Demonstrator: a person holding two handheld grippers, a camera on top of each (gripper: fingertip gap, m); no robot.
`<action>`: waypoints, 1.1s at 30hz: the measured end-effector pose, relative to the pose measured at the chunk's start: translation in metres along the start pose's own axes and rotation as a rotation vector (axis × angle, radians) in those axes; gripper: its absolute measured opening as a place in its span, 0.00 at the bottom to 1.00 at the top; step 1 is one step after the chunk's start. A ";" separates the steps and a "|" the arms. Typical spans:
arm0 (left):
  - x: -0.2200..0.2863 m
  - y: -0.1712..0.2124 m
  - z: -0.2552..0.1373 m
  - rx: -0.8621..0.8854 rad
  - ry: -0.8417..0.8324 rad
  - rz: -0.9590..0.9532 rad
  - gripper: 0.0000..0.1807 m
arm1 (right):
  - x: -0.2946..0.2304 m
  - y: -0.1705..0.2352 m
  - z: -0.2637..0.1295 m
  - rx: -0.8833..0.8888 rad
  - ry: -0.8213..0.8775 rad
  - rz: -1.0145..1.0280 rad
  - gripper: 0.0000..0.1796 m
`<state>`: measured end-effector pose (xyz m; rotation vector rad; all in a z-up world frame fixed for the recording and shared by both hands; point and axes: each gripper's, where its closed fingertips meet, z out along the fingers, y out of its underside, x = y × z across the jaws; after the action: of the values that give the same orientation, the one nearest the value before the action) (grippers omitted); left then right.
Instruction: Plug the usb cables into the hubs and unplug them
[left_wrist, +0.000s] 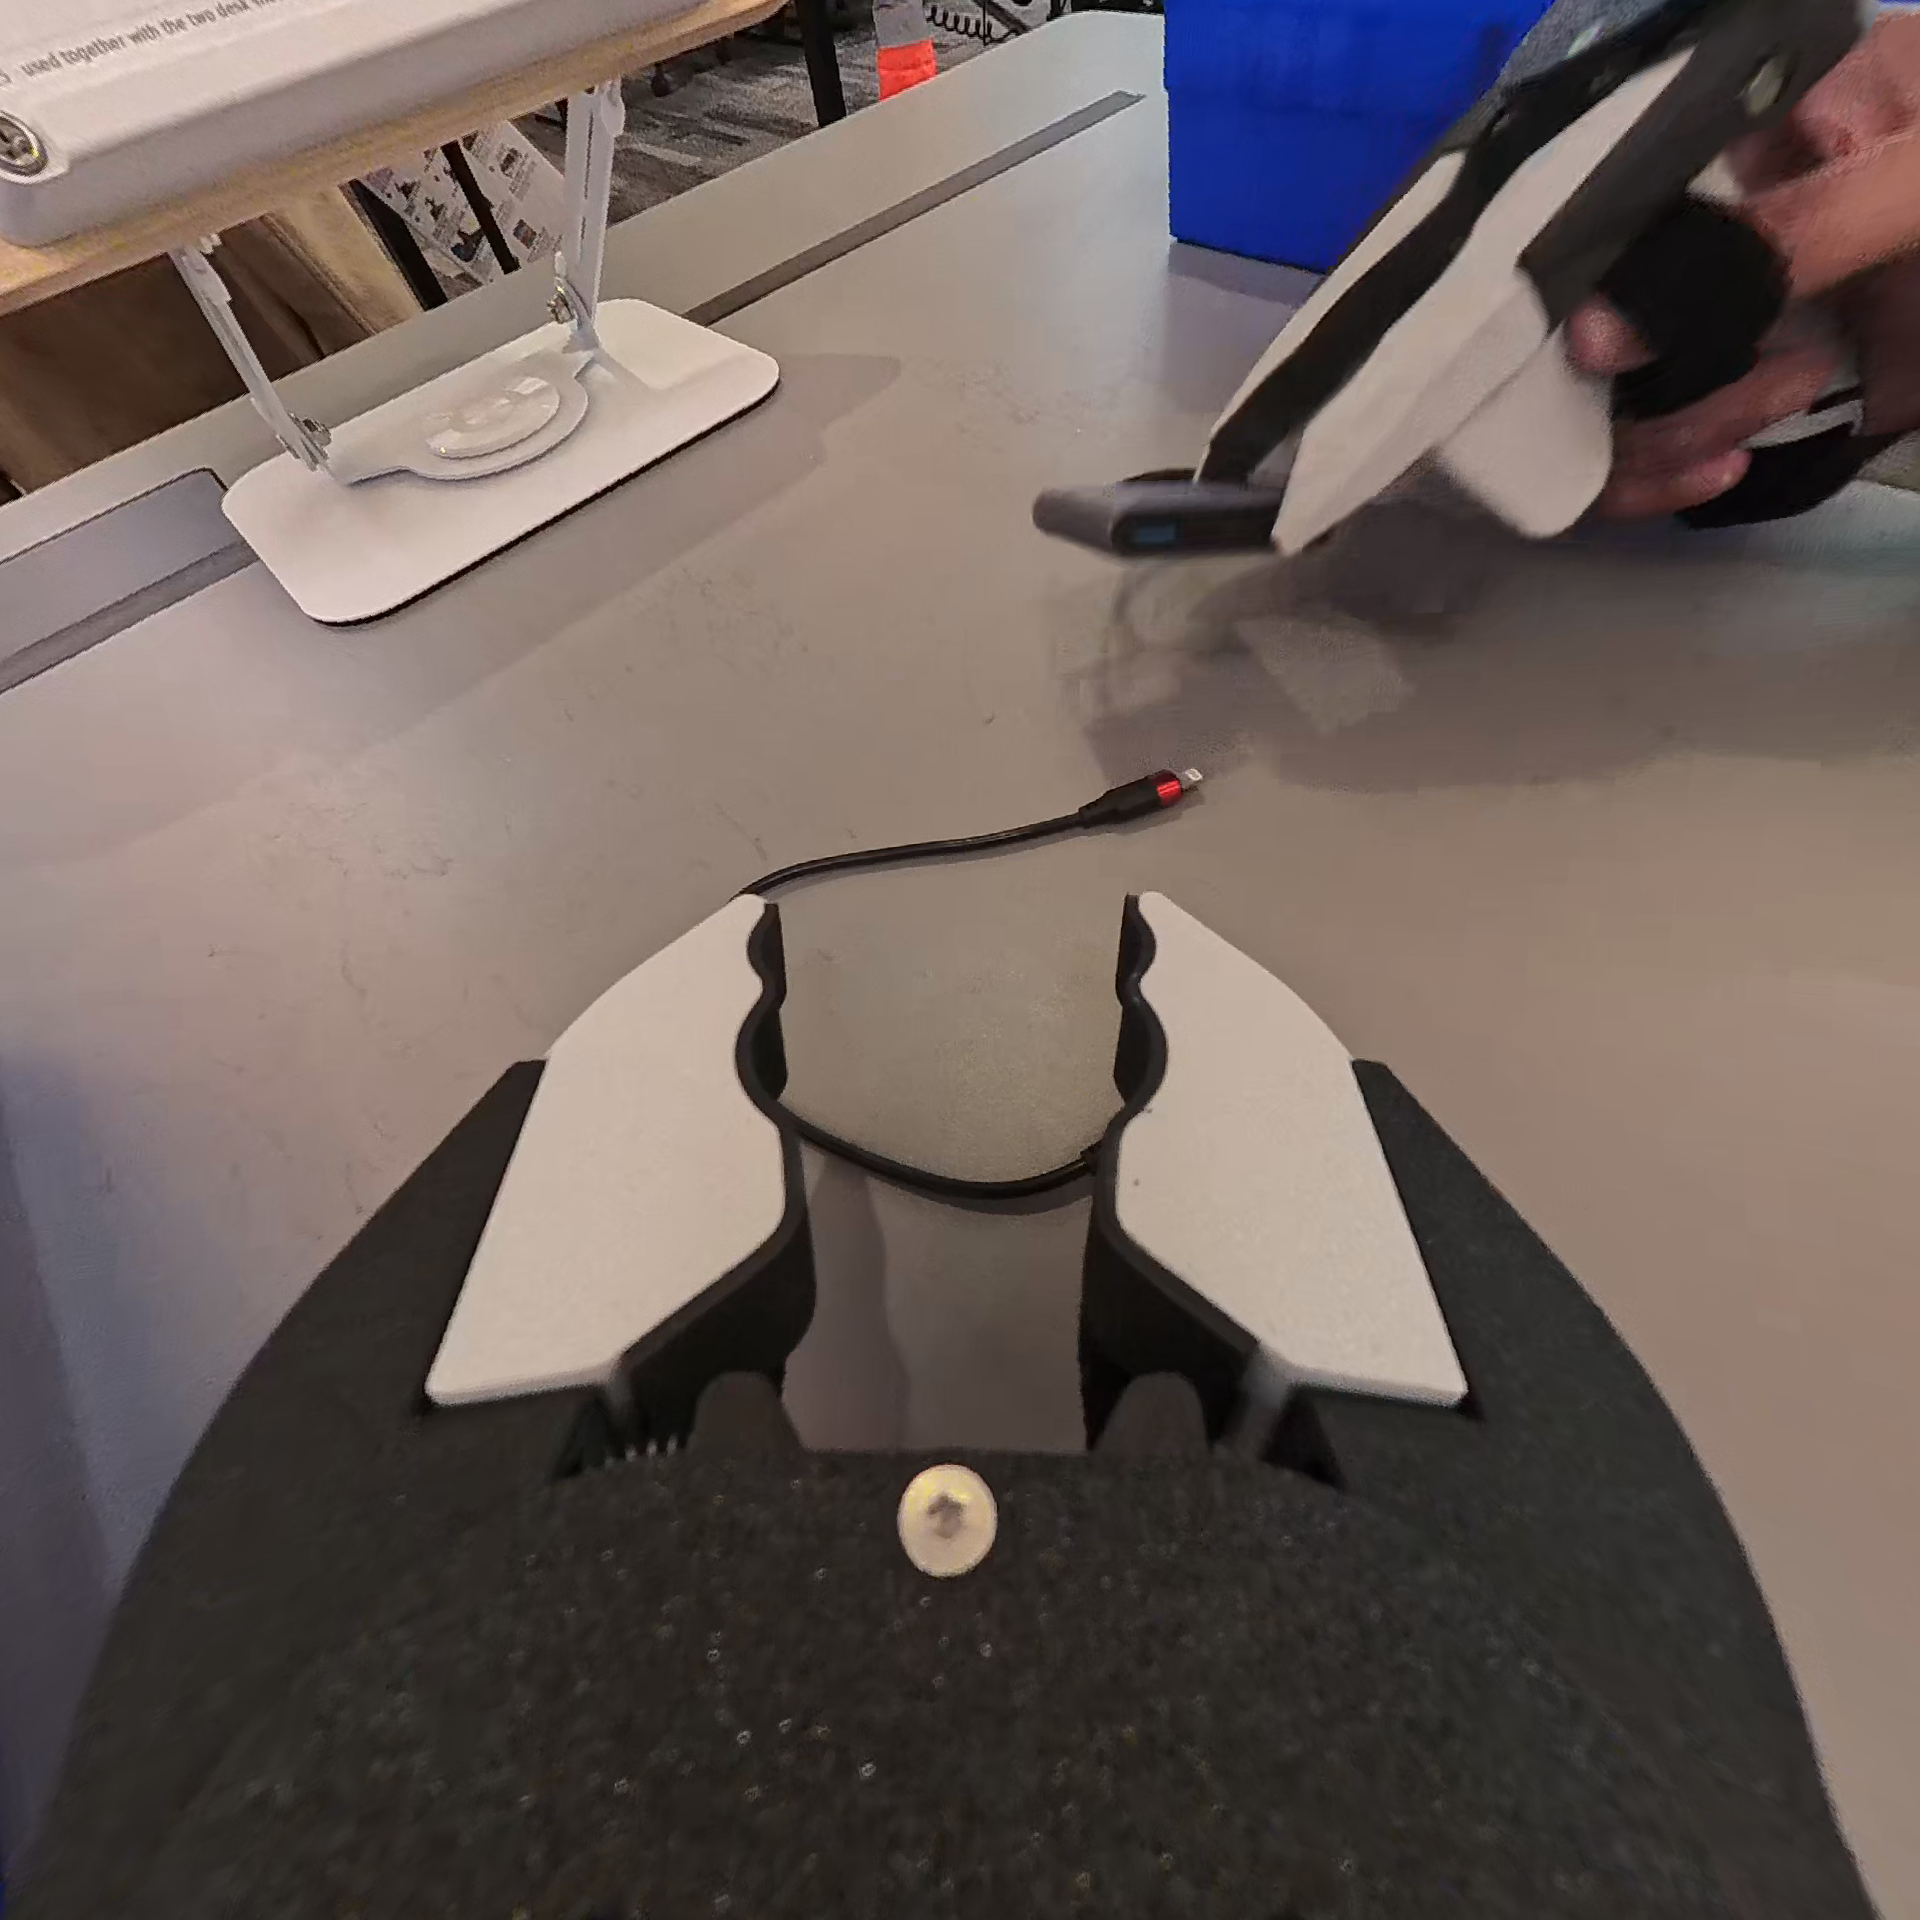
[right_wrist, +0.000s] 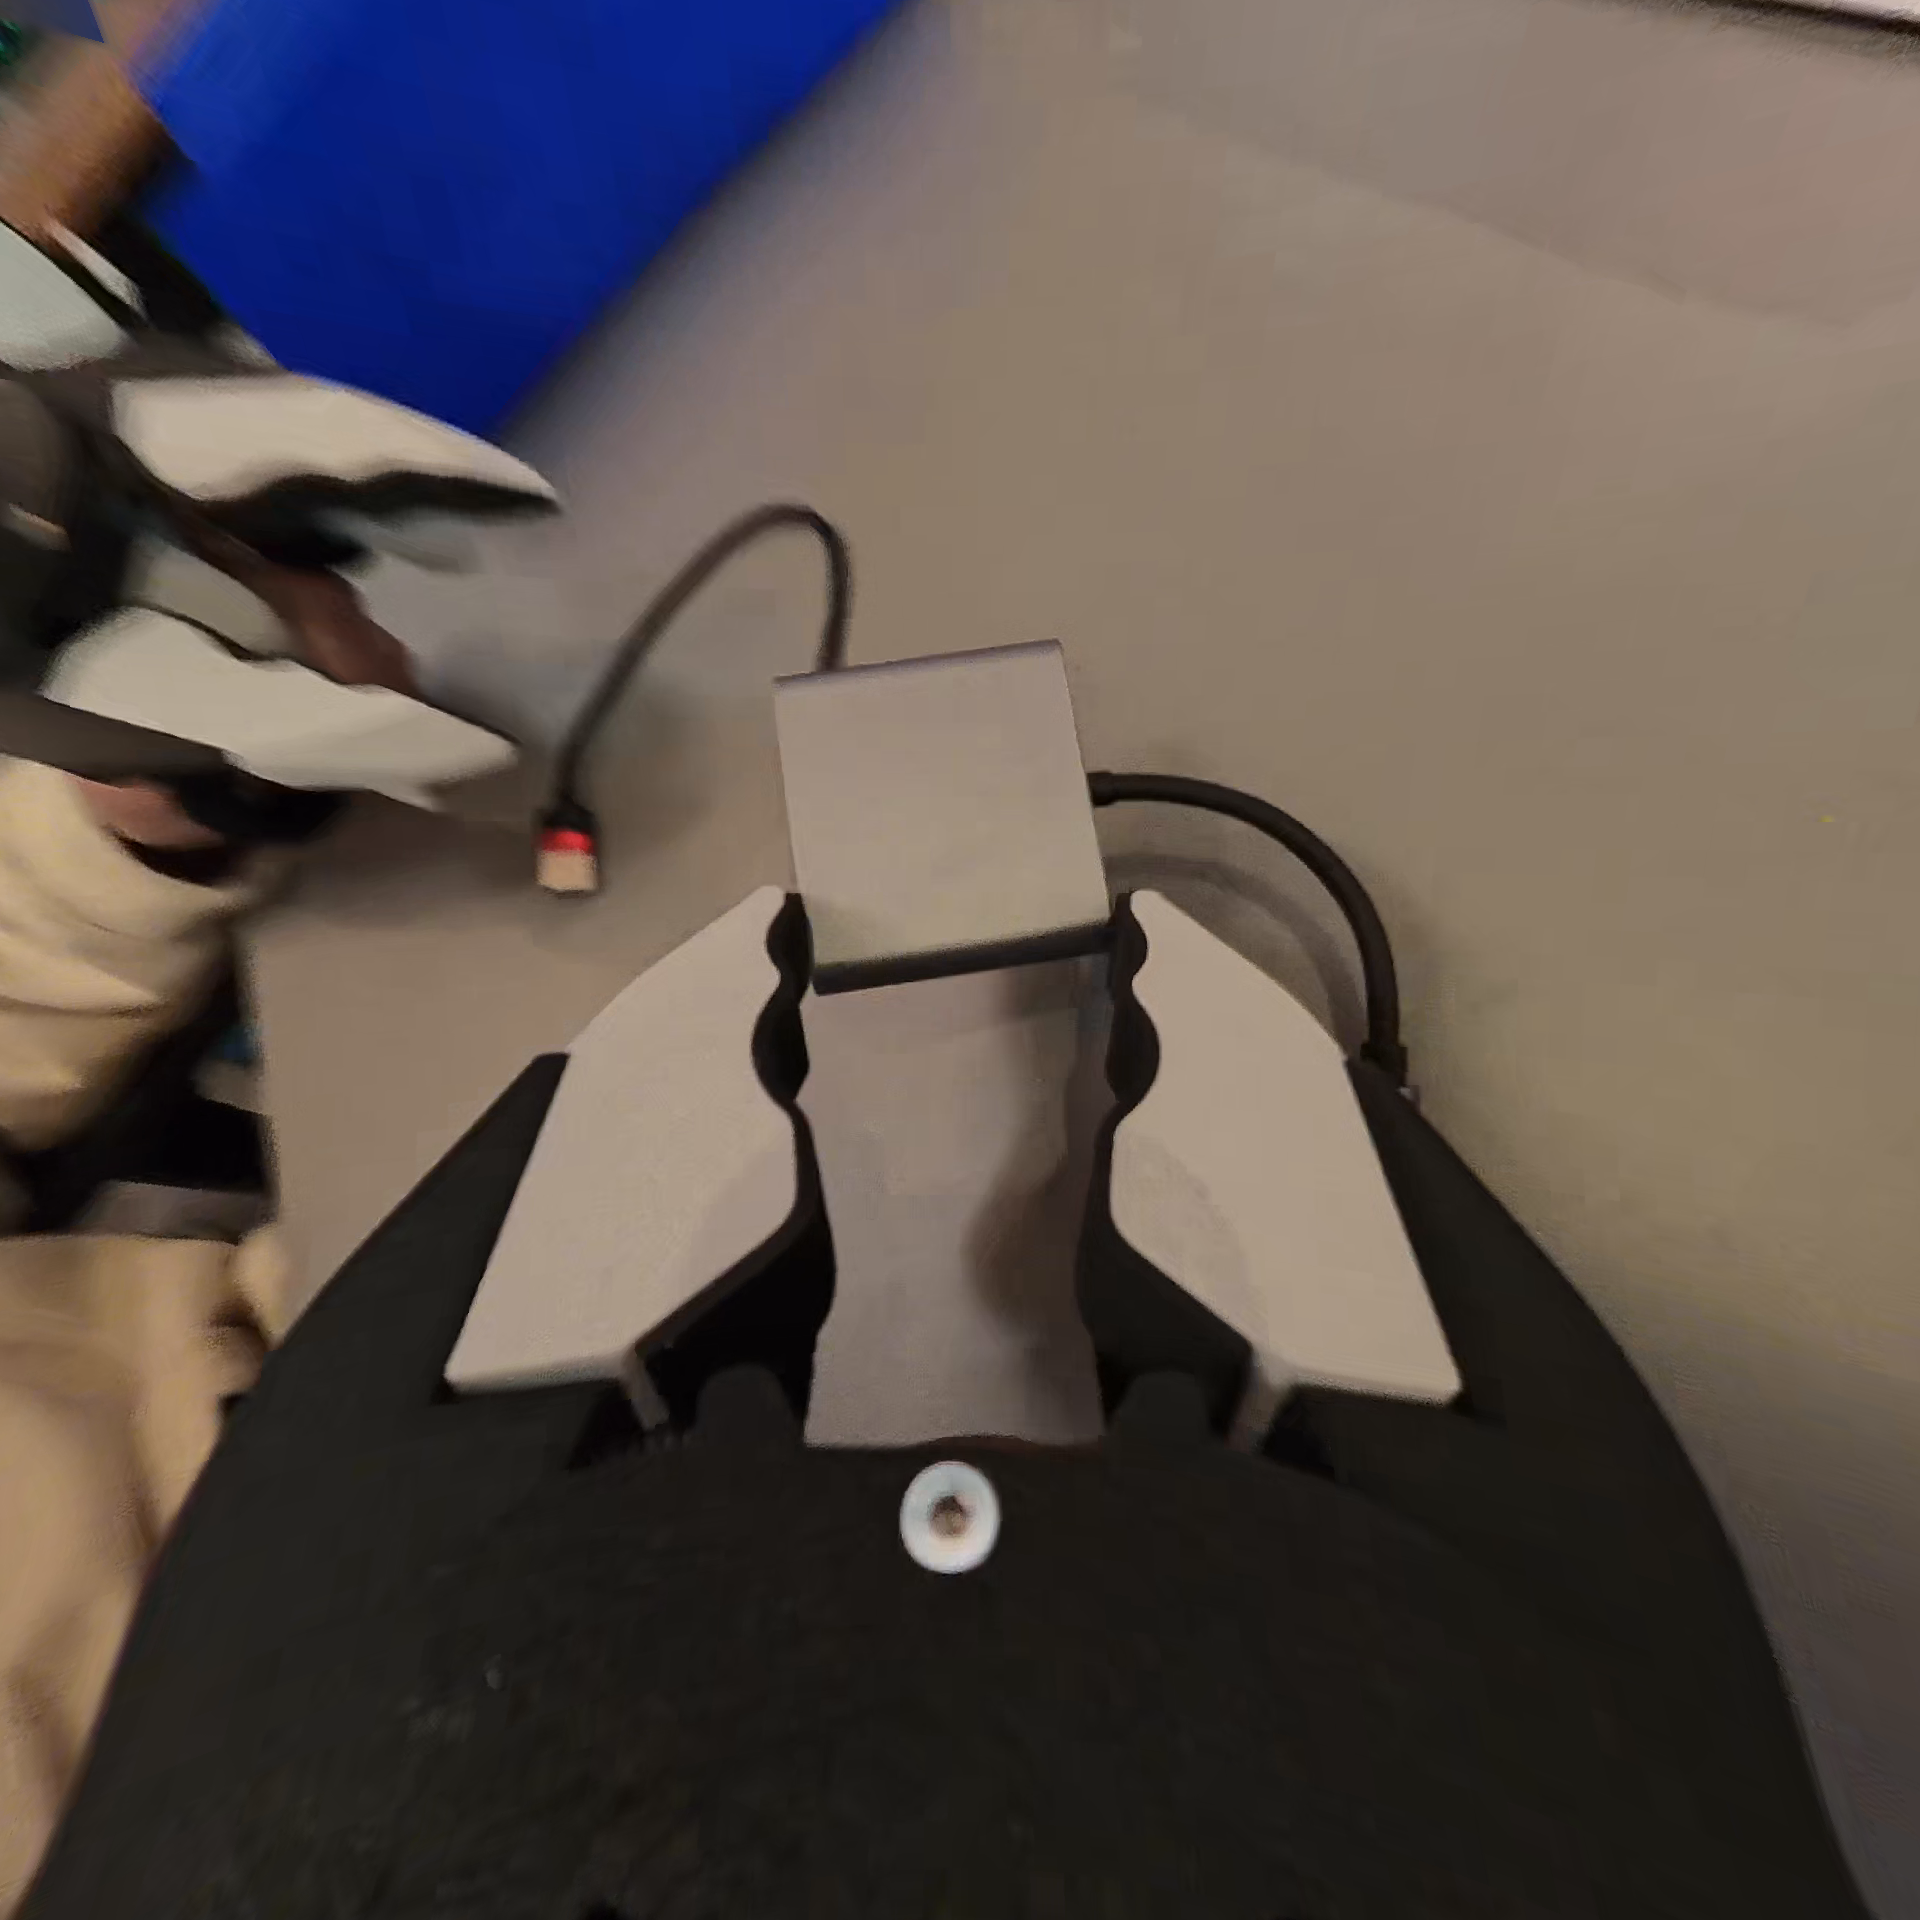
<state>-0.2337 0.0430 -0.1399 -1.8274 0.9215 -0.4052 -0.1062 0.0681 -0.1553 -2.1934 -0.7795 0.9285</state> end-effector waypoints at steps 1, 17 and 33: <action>0.000 0.000 0.000 0.000 0.000 -0.001 0.34 | -0.007 -0.007 -0.005 0.048 -0.042 0.025 0.31; 0.039 0.014 -0.032 -0.226 0.345 0.274 0.27 | -0.019 -0.009 -0.038 0.330 0.246 -0.211 0.31; 0.040 0.054 -0.010 -0.521 0.702 0.344 0.06 | -0.018 -0.005 -0.040 0.329 0.231 -0.216 0.31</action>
<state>-0.2360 -0.0039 -0.1885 -1.9491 1.9400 -0.6480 -0.0872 0.0454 -0.1222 -1.8477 -0.6825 0.6314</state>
